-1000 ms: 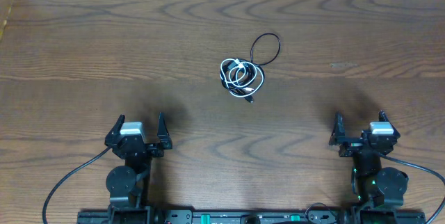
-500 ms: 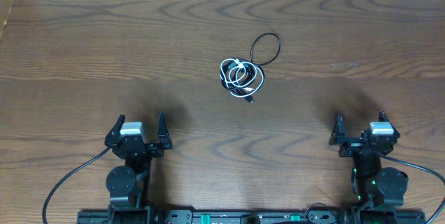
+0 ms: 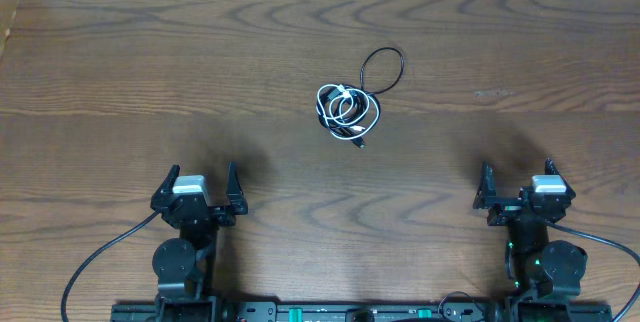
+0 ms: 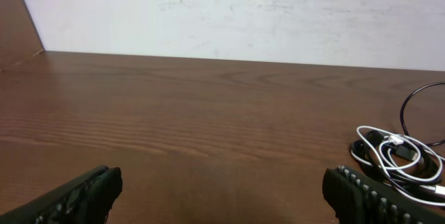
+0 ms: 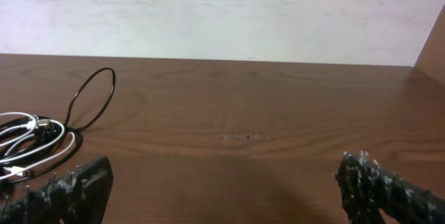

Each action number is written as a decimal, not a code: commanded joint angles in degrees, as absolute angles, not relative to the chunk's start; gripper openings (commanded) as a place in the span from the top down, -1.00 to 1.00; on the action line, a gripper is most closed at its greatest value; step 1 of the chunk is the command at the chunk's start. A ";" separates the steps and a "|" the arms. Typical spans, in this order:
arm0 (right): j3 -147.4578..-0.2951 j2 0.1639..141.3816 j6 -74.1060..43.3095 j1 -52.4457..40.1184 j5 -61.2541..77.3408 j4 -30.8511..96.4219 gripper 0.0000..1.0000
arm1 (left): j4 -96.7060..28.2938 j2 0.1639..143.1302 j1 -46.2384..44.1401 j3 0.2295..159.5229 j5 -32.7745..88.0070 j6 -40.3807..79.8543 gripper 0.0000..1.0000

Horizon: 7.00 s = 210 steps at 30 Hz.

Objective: Untangle cables
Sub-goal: 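Move both grippers forward toward the tangled white and black cables, then grasp the cable bundle with the right gripper, then lift and pull the bundle rightward with the right gripper, loosening loops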

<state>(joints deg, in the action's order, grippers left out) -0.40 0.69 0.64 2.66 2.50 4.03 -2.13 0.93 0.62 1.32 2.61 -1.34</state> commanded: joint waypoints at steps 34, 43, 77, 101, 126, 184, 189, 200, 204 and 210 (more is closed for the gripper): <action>-6.26 1.32 -44.88 2.98 15.64 -26.30 -0.99 | 26.59 2.66 0.58 6.24 27.38 7.29 -0.95; -44.38 26.55 -17.08 2.96 20.71 10.44 -0.99 | -1.17 36.97 0.56 46.15 38.02 2.39 -0.95; -94.72 118.30 -12.05 -20.67 33.65 60.36 -0.96 | -63.90 110.21 -13.30 96.71 24.01 3.27 -0.95; -92.71 121.91 -35.33 -27.66 6.74 38.13 -0.13 | -63.81 115.96 -6.33 95.79 17.26 19.38 -0.96; -84.84 121.97 -36.16 -28.93 10.41 26.35 0.34 | -63.81 115.96 -6.33 95.79 17.26 19.38 -0.96; -85.30 109.60 -32.88 -25.02 36.99 29.10 0.98 | -63.81 115.96 -6.33 95.79 17.26 19.38 -0.96; -85.30 96.90 -32.93 -24.51 37.47 26.85 0.98 | -63.81 115.96 -6.33 95.79 17.26 19.38 -0.95; -85.27 87.74 -40.01 -24.84 12.34 34.28 0.97 | -63.81 115.96 -6.33 95.79 17.26 19.38 -0.95; -85.27 89.71 -45.19 -24.84 13.28 38.09 0.97 | -63.81 115.96 -6.33 95.79 17.26 19.38 -0.95; -85.27 89.36 -47.46 -22.04 43.55 18.85 0.97 | -63.81 115.96 -6.33 95.79 17.26 19.38 -0.95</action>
<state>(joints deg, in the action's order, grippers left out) -84.58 90.37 -43.92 -24.03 26.26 26.13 -63.46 115.15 -6.26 96.03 17.82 19.33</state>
